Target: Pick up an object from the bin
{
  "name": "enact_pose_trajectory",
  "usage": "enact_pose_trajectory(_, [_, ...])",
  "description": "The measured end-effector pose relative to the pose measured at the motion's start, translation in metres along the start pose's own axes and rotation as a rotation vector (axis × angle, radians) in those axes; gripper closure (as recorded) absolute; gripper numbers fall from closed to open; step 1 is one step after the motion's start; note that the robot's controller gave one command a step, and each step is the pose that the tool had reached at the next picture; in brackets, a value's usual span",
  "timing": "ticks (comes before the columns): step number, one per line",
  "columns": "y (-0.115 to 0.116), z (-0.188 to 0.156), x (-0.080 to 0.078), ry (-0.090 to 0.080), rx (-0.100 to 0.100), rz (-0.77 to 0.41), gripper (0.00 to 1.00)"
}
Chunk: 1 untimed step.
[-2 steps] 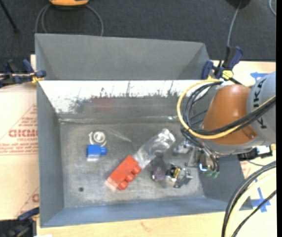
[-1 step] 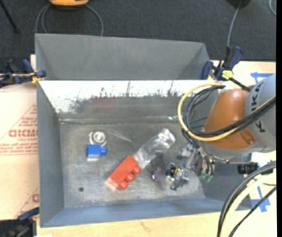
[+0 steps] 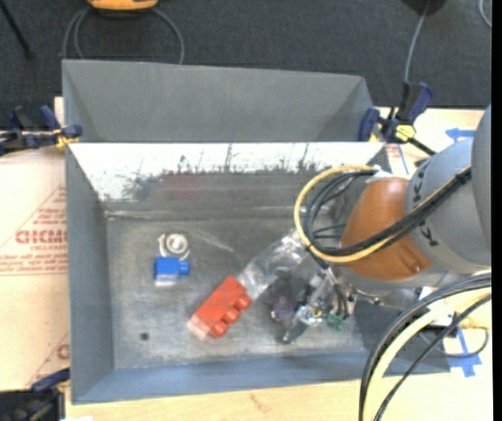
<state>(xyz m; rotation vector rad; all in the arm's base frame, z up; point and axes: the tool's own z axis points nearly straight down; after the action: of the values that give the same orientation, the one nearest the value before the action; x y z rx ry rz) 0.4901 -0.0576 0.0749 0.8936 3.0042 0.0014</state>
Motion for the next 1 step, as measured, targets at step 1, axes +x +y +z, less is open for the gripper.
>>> enact_pose_trajectory(1, [0.0067, -0.0012, 0.0180, -0.016, -0.003, 0.187, 0.00])
